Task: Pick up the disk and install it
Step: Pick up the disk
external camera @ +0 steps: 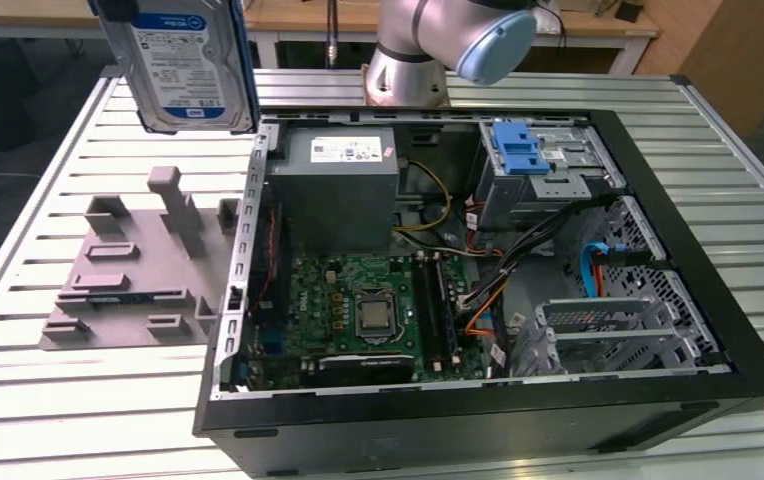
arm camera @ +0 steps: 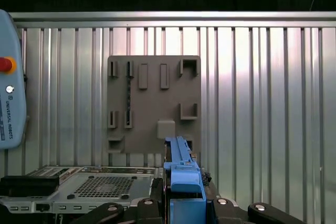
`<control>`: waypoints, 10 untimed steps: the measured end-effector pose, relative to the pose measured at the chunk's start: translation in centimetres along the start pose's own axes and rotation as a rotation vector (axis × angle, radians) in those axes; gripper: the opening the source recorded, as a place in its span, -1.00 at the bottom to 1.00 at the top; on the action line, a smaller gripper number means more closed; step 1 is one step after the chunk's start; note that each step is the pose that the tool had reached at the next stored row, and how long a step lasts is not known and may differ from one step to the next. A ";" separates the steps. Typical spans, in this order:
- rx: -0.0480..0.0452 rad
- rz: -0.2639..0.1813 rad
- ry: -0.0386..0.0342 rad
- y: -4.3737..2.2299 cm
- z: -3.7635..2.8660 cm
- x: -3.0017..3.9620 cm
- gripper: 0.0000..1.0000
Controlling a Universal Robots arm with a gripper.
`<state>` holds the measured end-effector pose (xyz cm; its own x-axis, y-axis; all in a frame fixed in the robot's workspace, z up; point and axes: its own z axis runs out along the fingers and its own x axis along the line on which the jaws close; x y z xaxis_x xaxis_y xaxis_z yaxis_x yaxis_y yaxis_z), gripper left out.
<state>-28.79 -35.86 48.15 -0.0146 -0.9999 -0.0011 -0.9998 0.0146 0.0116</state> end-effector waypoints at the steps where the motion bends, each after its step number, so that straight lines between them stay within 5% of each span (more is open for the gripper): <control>1: 0.0000 0.000 -0.0001 -0.19 0.00 0.00 -0.27; 10: -0.0002 0.000 -0.0001 -1.33 -0.01 0.60 -0.27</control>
<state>-27.47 -36.48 48.15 -0.0147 -0.9999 -0.0011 -0.9998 0.0146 0.0118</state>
